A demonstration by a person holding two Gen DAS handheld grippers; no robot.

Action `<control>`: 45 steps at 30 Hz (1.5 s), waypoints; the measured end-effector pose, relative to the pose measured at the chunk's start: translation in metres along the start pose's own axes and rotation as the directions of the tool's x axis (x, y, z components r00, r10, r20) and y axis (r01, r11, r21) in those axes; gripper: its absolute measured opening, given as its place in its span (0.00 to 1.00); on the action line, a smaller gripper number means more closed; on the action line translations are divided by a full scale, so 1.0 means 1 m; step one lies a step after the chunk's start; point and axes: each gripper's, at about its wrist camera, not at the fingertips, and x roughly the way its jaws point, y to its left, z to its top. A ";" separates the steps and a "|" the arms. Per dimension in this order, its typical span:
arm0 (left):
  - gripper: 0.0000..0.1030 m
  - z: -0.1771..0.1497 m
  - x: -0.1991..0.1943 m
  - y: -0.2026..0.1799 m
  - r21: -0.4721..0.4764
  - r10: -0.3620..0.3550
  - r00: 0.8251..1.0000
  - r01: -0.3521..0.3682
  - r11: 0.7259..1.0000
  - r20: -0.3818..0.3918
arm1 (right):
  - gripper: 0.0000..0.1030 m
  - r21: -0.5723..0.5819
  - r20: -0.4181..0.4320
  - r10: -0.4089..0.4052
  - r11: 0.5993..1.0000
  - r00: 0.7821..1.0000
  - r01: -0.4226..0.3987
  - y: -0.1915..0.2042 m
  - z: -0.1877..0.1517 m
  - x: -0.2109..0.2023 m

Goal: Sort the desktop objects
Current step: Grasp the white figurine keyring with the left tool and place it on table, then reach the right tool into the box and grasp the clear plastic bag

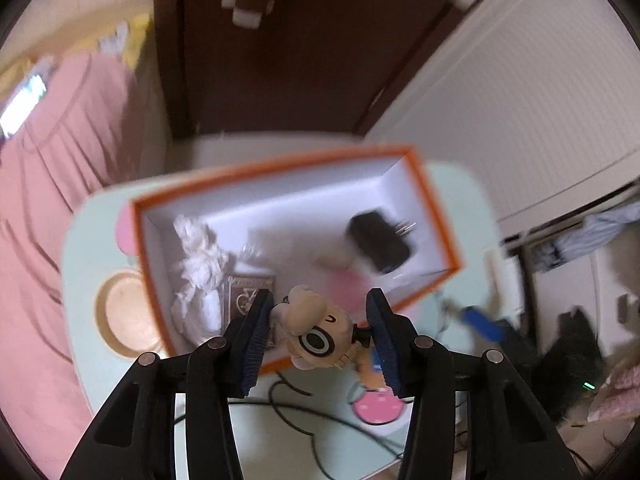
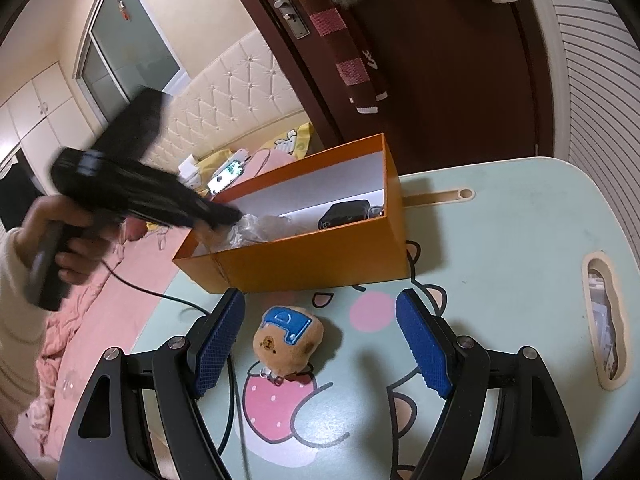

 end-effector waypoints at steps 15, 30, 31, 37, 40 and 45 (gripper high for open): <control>0.45 -0.091 0.027 0.007 -0.072 0.036 0.979 -0.022 0.997 0.200 | 0.76 -0.024 -0.017 -0.052 0.998 0.998 0.052 0.004 -0.006 0.010; 0.60 -0.119 0.051 0.020 -0.104 0.089 0.902 -0.050 0.993 0.422 | 0.76 -0.165 -0.052 -0.095 0.983 0.994 0.085 0.033 0.003 0.017; 0.66 -0.122 0.048 0.021 -0.101 0.094 0.890 -0.054 0.993 0.445 | 0.76 -0.176 -0.053 -0.084 0.982 0.995 0.073 0.038 0.011 0.019; 0.83 -0.142 0.033 0.024 -0.105 0.131 0.794 -0.085 0.991 0.594 | 0.76 -0.240 -0.110 -0.060 0.970 0.992 0.032 0.069 0.061 0.052; 0.83 -0.143 0.033 0.029 -0.118 0.140 0.792 -0.086 0.989 0.594 | 0.76 -0.256 -0.198 -0.059 0.967 0.978 0.006 0.083 0.087 0.089; 0.83 -0.144 0.034 0.036 -0.136 0.130 0.798 -0.061 0.989 0.588 | 0.75 -0.226 -0.377 -0.162 0.971 0.912 0.079 0.089 0.111 0.160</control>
